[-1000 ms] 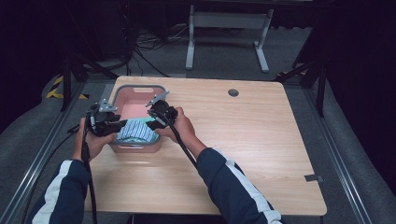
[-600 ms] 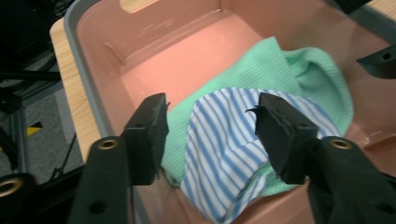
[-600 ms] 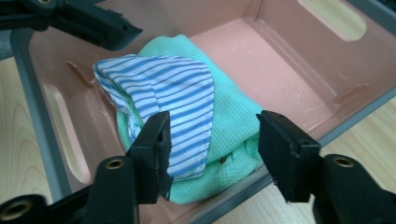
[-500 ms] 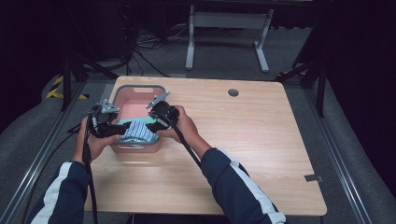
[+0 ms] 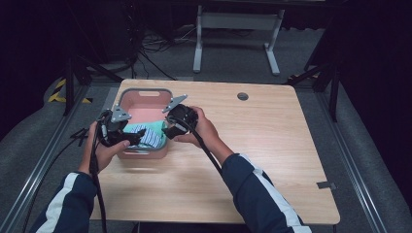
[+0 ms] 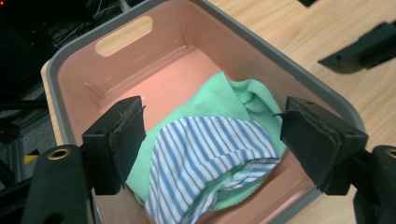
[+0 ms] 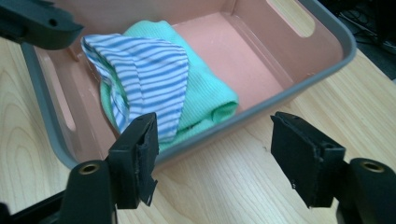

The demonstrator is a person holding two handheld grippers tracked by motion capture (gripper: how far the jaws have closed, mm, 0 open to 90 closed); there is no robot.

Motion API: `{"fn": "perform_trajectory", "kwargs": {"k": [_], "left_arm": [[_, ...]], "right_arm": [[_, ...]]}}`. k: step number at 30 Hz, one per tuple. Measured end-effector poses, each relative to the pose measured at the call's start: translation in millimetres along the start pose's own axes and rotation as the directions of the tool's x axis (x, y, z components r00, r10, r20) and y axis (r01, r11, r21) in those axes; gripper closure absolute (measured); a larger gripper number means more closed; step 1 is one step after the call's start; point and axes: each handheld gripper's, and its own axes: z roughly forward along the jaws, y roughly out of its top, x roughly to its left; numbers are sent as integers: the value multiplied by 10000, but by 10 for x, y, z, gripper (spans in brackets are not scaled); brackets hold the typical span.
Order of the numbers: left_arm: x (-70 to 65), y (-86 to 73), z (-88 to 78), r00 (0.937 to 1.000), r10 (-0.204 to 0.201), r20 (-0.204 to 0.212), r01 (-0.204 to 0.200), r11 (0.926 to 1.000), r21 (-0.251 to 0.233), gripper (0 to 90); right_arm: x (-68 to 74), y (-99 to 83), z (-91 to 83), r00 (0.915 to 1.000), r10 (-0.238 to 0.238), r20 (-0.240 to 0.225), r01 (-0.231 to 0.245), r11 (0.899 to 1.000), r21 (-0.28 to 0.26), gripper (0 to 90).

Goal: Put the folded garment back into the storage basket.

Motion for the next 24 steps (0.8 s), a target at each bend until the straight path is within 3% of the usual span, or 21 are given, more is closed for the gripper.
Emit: {"fn": "perform_trajectory", "kwargs": {"k": [2,7,10,24], "left_arm": [[-44,16,-1,10000,82,15,-82,10000,14,210],[-162,44,-8,9994,336,-49,-336,9994,101,204],[-241,63,-36,9980,630,41,-630,9980,-93,202],[-531,50,-119,9933,1042,506,-1010,9929,-621,176]], "right_arm": [[-12,-28,-29,9999,-26,-124,27,10000,41,312],[-43,-91,-114,9998,-152,104,150,9998,140,313],[-73,-148,-202,9996,-206,201,203,9997,123,314],[-179,-460,-537,9982,-313,521,290,9986,433,316]]}}
